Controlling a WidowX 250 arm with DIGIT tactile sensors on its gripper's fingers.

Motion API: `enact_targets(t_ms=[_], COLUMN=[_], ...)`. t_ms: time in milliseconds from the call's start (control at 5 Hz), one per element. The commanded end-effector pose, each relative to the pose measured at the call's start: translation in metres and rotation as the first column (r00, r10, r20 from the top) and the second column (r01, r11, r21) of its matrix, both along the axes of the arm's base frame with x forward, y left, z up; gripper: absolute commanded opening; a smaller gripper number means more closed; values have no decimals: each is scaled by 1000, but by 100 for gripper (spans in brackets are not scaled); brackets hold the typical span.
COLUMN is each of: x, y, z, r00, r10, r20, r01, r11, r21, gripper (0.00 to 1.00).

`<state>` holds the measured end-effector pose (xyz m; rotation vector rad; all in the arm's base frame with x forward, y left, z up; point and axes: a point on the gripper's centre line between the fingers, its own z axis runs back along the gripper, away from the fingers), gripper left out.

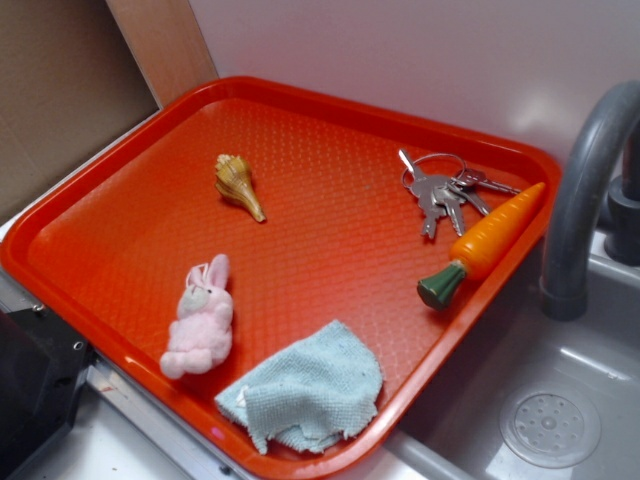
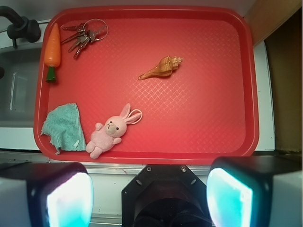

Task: Grab the blue cloth.

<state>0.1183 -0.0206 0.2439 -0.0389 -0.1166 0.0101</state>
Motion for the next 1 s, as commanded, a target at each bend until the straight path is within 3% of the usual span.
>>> enact_targets(t_ms=[0,200,400,600,800], x=[0,-12,-7,-10,-4], y=[0,-50,-96,-117,-110], z=[0,-28,-54,-82,-123], r00=[1000,965,863,714,531], r10=[0,-246,-475,-677,-842], r20=[0,92,171,179,95], r01=[0,246,476,677,841], r11=[1000,969,879,733,537], r21=[0,14,42,71,58], gripper=[100,100,100,100,100])
